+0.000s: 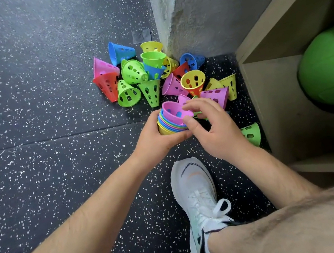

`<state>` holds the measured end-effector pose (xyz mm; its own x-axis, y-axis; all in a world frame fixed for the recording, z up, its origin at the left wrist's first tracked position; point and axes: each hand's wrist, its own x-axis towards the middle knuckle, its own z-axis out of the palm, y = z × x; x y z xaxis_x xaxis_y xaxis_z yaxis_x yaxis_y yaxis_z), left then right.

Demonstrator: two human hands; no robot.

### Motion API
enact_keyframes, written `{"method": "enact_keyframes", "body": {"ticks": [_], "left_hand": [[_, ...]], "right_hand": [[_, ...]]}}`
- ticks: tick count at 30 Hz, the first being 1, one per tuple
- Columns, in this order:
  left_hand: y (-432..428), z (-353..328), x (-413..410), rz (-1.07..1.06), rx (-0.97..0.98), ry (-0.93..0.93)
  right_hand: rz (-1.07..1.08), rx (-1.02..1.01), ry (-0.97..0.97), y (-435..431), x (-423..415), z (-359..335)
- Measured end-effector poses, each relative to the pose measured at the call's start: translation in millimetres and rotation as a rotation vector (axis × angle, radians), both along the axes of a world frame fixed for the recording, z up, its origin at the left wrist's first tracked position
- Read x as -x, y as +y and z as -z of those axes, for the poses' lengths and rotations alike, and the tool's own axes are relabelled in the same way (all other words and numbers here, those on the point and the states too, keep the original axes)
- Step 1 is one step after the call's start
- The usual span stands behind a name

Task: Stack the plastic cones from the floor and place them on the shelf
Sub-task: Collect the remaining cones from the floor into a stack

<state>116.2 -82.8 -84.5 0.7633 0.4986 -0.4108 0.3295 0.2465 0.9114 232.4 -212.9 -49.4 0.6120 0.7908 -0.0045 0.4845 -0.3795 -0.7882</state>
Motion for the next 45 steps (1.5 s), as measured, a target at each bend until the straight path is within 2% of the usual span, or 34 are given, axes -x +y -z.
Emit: {"method": "enact_keyframes", "body": {"ticks": [6,12,15,17,20,22,24,31,40,45], "left_hand": [[-8.1,-1.3,-7.1,0.035,-0.007,0.011],[-30.9,3.9,-19.6,0.108,0.037,0.006],[-46.7,8.7,-32.3,0.157,0.047,0.009],[-57.3,10.2,-41.1,0.201,0.028,0.025],[-72.1,12.7,-52.7,0.272,0.026,0.042],[-78.4,14.5,-57.9,0.293,0.021,0.045],[-82.1,16.5,-62.1,0.297,0.022,0.047],[-79.3,22.8,-61.7,0.280,0.030,0.051],[-67.9,20.7,-56.6,0.245,0.018,0.060],[-59.8,18.8,-55.1,0.202,0.036,0.058]], "right_hand": [[0.055,0.106,0.137,-14.4,4.9,10.3],[0.143,0.057,0.147,-47.3,0.7,17.7],[0.272,0.066,0.040,-67.9,-8.4,26.1],[0.442,0.089,-0.094,-84.5,-19.6,34.8],[0.667,0.257,-0.262,-111.6,-42.4,54.7],[0.712,0.402,-0.243,-124.3,-55.3,66.8],[0.723,0.449,-0.151,-128.7,-62.7,73.4],[0.690,0.368,-0.033,-123.8,-67.7,73.6],[0.556,0.053,-0.198,-96.4,-59.9,35.0],[0.483,-0.059,-0.275,-76.4,-51.8,14.5]]}}
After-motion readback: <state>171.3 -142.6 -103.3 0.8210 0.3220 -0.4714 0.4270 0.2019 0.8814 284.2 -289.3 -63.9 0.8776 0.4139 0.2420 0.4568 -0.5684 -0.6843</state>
